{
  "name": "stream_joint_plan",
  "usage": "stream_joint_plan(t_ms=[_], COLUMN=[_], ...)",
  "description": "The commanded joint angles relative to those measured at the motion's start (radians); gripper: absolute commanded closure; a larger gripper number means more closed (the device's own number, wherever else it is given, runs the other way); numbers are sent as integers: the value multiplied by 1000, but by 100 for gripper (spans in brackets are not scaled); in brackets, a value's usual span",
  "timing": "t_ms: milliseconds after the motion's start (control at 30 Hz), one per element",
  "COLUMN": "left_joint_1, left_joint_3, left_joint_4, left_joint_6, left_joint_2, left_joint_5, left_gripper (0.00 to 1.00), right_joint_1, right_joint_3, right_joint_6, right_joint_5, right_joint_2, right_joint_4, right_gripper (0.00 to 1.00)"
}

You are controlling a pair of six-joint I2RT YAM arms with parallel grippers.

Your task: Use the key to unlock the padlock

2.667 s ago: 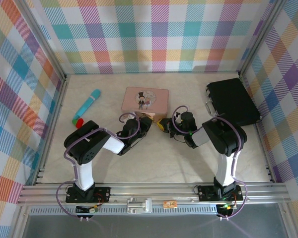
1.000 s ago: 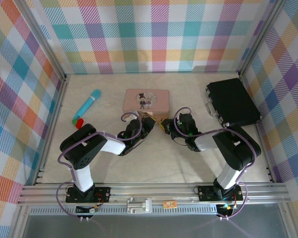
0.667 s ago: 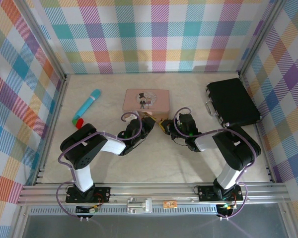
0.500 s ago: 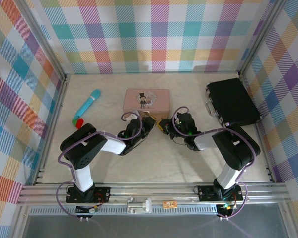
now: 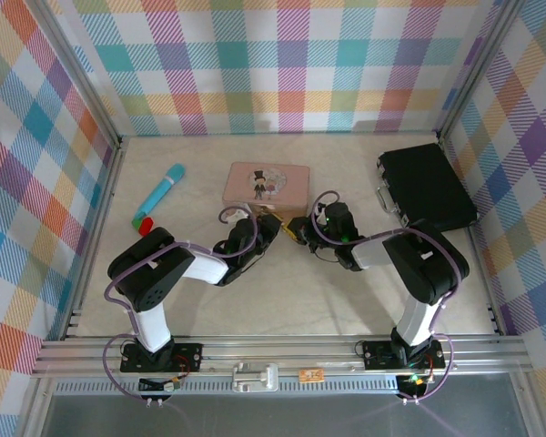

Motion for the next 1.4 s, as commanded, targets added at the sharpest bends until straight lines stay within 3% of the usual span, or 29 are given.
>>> stream_joint_plan(t_ms=[0,100,300,500,700,800,900,1067,1200,1267,1367], left_joint_1=[-65,-40,-8,6,6,8,13,17,19,18,17], left_joint_3=[22,13,50,77,77,91,101,87,75,75,75], left_joint_4=[260,442,452,460,463,460,457,442,432,427,412], left_joint_6=[42,73,181,249,298,304,273,247,193,159,116], left_joint_2=[-13,64,86,112,115,112,120,120,123,128,131], left_joint_5=[293,363,465,552,536,533,512,399,314,286,255], left_gripper=[100,100,100,100,100,100,100,100,100,100,100], right_joint_1=[32,-1,-68,-90,-92,-99,-124,-128,-129,-129,-128], right_joint_3=[85,66,65,79,126,125,164,204,216,212,180], right_joint_6=[39,195,623,936,1006,958,791,270,-105,-183,-195], right_joint_5=[-150,-203,-282,-307,-361,-373,-426,-457,-367,-331,-311], right_joint_2=[31,48,105,81,101,127,132,19,-94,-118,-119], right_joint_4=[170,301,600,600,600,600,569,99,-252,-312,-258], right_gripper=[100,100,100,100,100,100,100,91,80,78,73])
